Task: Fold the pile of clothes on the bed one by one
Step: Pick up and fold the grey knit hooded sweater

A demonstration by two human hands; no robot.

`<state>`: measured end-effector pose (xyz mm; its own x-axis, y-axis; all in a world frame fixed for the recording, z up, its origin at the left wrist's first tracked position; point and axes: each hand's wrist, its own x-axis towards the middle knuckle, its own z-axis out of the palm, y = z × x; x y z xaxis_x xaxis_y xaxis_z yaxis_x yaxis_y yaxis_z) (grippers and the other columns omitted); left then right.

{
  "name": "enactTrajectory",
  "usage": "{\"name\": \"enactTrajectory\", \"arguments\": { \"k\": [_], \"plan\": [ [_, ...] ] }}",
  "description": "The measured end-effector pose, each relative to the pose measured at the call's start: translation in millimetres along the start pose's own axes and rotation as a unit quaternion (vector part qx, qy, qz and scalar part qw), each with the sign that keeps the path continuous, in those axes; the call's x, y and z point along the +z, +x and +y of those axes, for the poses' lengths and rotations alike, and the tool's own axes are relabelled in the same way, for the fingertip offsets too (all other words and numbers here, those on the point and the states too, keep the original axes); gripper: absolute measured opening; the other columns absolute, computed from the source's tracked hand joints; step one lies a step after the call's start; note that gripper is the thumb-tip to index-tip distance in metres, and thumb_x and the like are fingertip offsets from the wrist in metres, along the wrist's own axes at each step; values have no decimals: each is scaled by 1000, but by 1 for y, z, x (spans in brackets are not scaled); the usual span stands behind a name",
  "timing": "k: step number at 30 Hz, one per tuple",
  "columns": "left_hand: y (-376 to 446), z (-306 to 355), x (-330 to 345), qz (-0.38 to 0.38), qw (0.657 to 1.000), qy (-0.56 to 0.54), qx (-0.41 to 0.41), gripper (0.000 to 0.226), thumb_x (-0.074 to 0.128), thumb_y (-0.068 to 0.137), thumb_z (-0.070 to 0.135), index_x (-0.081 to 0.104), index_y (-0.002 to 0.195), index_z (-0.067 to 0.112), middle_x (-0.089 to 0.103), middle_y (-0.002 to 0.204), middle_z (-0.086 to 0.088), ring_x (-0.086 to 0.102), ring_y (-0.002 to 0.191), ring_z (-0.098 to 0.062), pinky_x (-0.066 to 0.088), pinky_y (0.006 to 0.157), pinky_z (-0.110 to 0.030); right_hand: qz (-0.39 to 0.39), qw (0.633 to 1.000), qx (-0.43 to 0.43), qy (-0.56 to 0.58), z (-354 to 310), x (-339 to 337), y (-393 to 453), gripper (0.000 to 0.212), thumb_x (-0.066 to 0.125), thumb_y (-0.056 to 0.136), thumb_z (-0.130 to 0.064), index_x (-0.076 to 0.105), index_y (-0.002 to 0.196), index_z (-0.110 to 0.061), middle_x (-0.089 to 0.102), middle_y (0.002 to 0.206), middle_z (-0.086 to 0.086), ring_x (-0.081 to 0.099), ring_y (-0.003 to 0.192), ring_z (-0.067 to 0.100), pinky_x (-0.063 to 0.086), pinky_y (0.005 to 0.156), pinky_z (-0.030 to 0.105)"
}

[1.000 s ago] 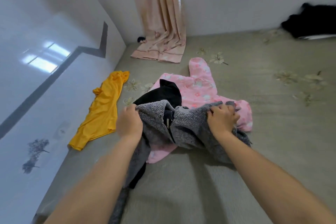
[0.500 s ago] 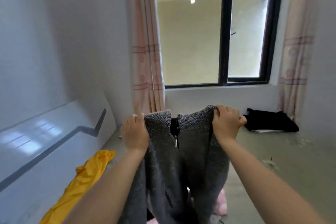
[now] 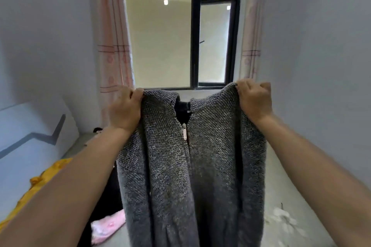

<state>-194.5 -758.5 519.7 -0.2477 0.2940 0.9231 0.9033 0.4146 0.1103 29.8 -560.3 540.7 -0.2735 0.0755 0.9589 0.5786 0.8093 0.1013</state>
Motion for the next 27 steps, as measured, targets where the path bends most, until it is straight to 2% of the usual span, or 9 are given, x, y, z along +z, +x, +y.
{"name": "enactTrajectory", "arguments": {
  "k": [2, 6, 10, 13, 15, 17, 20, 23, 27],
  "plan": [
    [-1, 13, 0, 10, 998, -14, 59, 28, 35, 83, 17, 56, 98, 6, 57, 78, -26, 55, 54, -39, 40, 45, -37, 12, 999, -34, -22, 18, -17, -3, 8, 56, 78, 2, 63, 77, 6, 53, 51, 15, 49, 38, 25, 46, 62, 36],
    [2, 35, 19, 50, 983, -15, 178, 20, 38, 75, 16, 42, 95, 14, 57, 62, -19, 51, 39, -30, 35, 33, -26, -31, 997, -47, -60, 52, -24, -14, 17, 48, 79, -3, 62, 72, 4, 53, 50, 13, 49, 38, 25, 44, 65, 32],
    [-4, 49, 73, 46, 977, -31, 207, 30, 56, 67, 2, 42, 91, 11, 56, 59, -20, 49, 33, -28, 35, 29, -25, -214, 974, -1, -80, 95, 9, -40, 24, 38, 94, -12, 59, 103, -5, 61, 85, 11, 54, 77, 28, 23, 78, 30],
    [-17, 58, 128, -17, 980, -46, 192, 29, 60, 63, 0, 53, 91, 5, 55, 60, -22, 50, 34, -30, 37, 29, -28, -250, 966, 48, -42, 129, 50, -59, 30, 30, 94, -17, 58, 95, -6, 58, 82, 10, 54, 81, 28, 23, 79, 31],
    [-24, 65, 172, -51, 982, -29, 179, 20, 51, 70, 5, 62, 86, 1, 56, 62, -22, 51, 35, -31, 39, 28, -32, -252, 966, -8, -62, 153, 86, -71, 23, 43, 81, -8, 62, 92, 1, 60, 68, 15, 56, 59, 29, 33, 76, 32],
    [-30, 74, 221, -93, 980, -5, 173, 20, 49, 71, 8, 54, 90, 6, 56, 62, -21, 51, 35, -31, 37, 29, -29, -235, 969, -53, -62, 182, 131, -87, 19, 58, 64, 3, 65, 82, 6, 56, 55, 17, 51, 39, 28, 46, 65, 35],
    [-40, 83, 304, -173, 978, 2, 120, 25, 64, 67, -2, 59, 92, -1, 55, 65, -24, 54, 41, -35, 40, 33, -33, -296, 954, -17, -36, 227, 207, -117, 19, 57, 76, 3, 63, 94, 7, 59, 69, 23, 56, 56, 39, 38, 60, 32],
    [-63, 97, 379, -293, 953, -3, 69, 29, 74, 59, -10, 68, 85, 1, 54, 68, -26, 55, 48, -40, 40, 38, -34, -325, 945, -26, 15, 266, 280, -161, 23, 46, 74, -5, 64, 83, 6, 57, 59, 19, 53, 45, 33, 46, 52, 37],
    [-121, 100, 445, -412, 910, 14, 40, 49, 77, 60, -2, 48, 97, 9, 52, 70, -22, 54, 49, -35, 26, 42, -25, -373, 924, -64, 52, 289, 341, -233, 17, 65, 55, 5, 66, 71, 1, 54, 47, 10, 48, 33, 22, 44, 45, 27]
  ]
}}
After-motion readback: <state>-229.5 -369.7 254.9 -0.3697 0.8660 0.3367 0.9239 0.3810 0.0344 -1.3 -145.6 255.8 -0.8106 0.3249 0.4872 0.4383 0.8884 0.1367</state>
